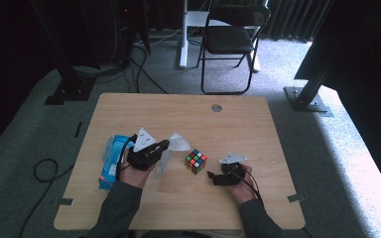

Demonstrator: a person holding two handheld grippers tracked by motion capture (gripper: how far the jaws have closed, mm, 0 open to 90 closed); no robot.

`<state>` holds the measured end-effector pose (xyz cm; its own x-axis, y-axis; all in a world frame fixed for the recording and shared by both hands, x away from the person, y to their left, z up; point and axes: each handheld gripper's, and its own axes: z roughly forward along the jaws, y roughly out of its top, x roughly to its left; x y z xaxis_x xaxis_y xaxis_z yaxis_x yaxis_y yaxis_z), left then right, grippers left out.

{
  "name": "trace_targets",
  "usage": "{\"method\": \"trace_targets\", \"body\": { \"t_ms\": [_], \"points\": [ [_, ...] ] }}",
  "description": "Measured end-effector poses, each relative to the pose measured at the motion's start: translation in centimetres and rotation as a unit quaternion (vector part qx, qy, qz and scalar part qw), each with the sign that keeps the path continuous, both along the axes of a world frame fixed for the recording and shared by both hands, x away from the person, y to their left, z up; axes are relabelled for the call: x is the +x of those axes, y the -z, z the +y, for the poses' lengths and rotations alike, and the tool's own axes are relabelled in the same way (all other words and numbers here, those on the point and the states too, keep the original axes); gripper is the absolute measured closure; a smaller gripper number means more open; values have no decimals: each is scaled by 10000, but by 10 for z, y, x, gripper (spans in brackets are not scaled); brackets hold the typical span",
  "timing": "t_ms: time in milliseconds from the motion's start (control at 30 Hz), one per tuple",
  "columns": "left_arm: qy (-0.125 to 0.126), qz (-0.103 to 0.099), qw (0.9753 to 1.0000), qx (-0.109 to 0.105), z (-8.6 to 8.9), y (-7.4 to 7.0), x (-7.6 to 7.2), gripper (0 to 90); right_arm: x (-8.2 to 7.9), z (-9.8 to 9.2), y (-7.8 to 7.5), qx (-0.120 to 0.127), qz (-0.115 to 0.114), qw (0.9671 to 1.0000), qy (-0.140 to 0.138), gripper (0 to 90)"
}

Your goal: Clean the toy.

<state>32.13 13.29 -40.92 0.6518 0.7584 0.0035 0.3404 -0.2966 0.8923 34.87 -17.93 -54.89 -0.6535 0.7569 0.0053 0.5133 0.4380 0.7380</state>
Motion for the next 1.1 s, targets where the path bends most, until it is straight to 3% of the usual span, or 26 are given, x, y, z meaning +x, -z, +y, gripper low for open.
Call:
{"method": "trace_targets", "body": {
  "t_ms": [1100],
  "points": [
    [200, 183, 9996, -50, -19, 15, 3, 882, 0, 0, 0, -2, 0, 10000, 6, 250]
  ]
}}
